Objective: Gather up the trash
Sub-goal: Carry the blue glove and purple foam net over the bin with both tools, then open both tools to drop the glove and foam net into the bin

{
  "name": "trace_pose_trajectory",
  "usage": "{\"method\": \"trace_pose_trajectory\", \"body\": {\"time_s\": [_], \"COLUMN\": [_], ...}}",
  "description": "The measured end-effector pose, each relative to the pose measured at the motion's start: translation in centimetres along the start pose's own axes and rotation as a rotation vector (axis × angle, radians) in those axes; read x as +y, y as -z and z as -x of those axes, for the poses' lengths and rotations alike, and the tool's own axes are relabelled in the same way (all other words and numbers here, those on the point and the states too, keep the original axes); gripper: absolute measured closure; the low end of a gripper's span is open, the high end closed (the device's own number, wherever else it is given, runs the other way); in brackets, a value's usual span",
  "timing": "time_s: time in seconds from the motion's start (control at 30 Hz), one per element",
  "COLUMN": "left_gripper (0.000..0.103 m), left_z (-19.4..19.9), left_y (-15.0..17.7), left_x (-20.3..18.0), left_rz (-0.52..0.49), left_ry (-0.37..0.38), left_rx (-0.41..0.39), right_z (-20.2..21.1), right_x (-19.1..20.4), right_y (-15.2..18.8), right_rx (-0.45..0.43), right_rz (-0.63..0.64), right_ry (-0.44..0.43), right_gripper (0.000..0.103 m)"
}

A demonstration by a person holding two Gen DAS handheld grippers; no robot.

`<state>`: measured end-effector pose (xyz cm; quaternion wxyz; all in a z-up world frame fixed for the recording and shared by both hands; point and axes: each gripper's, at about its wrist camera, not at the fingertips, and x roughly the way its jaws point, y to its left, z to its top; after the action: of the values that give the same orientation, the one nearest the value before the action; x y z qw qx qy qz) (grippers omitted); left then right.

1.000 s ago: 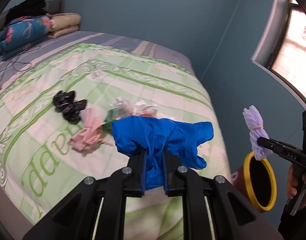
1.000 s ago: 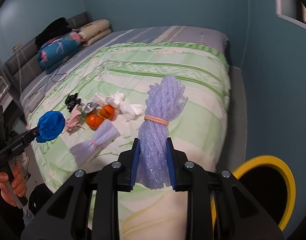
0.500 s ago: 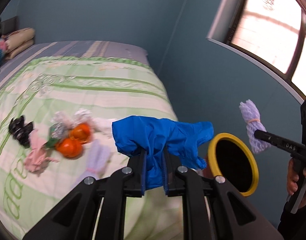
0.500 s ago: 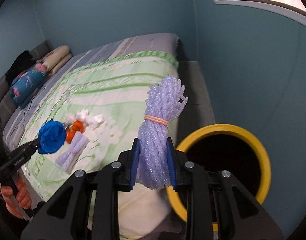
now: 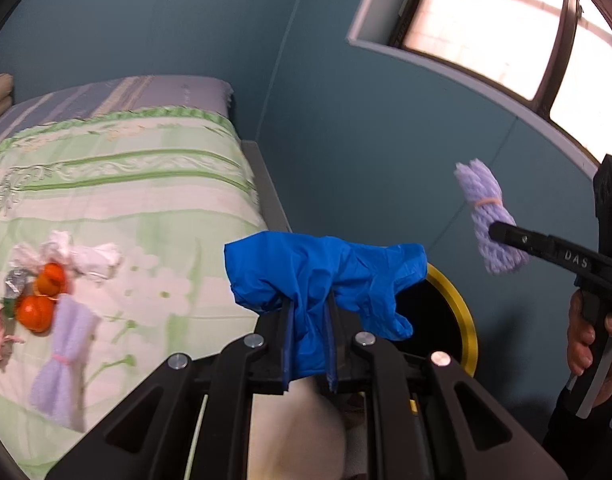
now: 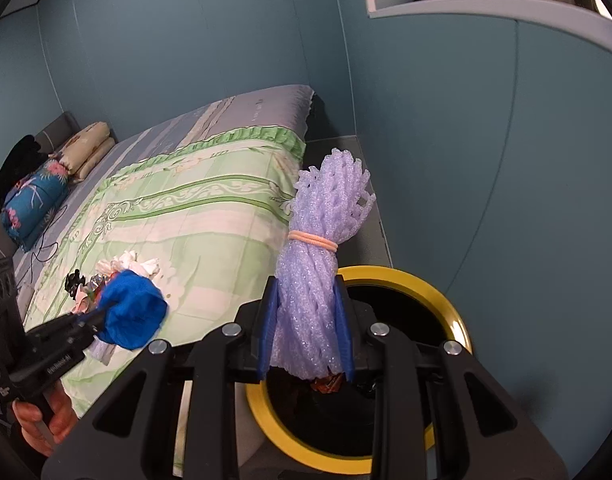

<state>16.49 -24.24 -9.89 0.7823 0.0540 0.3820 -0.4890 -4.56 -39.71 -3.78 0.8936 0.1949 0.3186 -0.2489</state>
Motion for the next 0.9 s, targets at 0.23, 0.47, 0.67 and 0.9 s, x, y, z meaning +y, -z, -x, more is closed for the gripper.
{"method": "trace_pose_trajectory", "body": {"time_s": [0.23,0.47,0.67,0.9], "left_gripper": [0.091,0.091,0.091,0.091], "left_z": [-3.9,-7.2,-9.1,-10.4], "left_y": [0.8,1.7,2.3,2.8], "left_x": [-3.1,-6.2,-7.6,-7.5], "left_rz": [-0.034,-0.074,-0.088,-0.093], "left_ry": [0.038,0.073,0.101,0.127], "left_rx": [0.081,0.143,0.182,0.202], "right_z": [-1.3,-3.2,-4.6,-6.0], "right_x": [-2.9,-5.2,-6.5,-6.5], "right_y": [0.5,1.1,1.7,2.1], "right_rx": [0.030,0.060,0.097,0.128], "right_rz": [-0.050,-0.086,-0.096,-0.096], "right_ry": [0.003,0.009,-0.002,-0.010], "right_gripper": [0.078,0.078,0.077,0.076]}}
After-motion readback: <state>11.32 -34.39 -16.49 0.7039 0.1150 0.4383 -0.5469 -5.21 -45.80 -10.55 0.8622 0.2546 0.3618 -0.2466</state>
